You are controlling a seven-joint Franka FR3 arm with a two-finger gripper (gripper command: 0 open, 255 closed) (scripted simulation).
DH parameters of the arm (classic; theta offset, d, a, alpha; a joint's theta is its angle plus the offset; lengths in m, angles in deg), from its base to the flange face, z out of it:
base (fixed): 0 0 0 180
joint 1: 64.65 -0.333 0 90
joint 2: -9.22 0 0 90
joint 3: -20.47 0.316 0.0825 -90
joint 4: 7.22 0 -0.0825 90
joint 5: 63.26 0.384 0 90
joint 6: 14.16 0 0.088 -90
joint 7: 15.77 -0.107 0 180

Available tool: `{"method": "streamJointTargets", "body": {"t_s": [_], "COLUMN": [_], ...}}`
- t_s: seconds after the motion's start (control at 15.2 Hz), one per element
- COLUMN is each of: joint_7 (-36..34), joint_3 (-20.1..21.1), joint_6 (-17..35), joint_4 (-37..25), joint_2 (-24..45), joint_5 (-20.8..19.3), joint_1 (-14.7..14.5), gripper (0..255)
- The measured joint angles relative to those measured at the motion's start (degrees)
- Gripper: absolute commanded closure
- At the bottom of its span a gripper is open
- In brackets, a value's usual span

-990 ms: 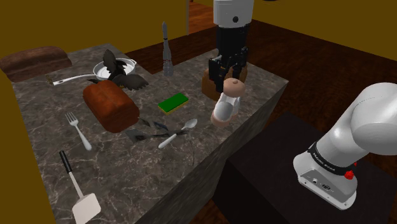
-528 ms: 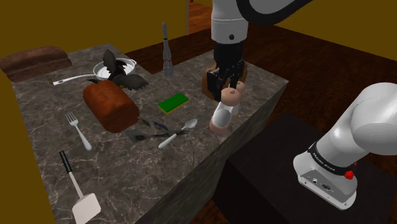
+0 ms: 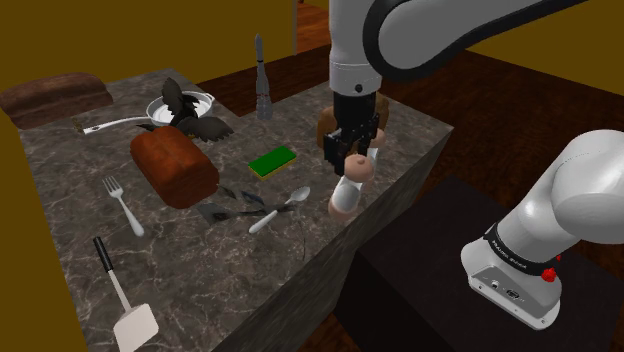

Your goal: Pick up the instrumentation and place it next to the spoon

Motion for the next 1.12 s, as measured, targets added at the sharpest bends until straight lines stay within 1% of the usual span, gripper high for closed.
{"method": "streamJointTargets", "body": {"t_s": [0.46,0.53,0.92,1.12], "joint_7": [-0.1,-0.1,-0.1,0.1], "joint_3": [0.2,0.2,0.2,-0.5], "joint_6": [0.9,0.9,0.9,-3.1], "joint_4": [0.5,0.5,0.5,-2.8], "joint_2": [0.4,0.4,0.4,-0.5], "joint_5": [0.0,0.0,0.0,-0.3], "joint_1": [0.0,0.0,0.0,0.3], "gripper": [255,0,0,0]}}
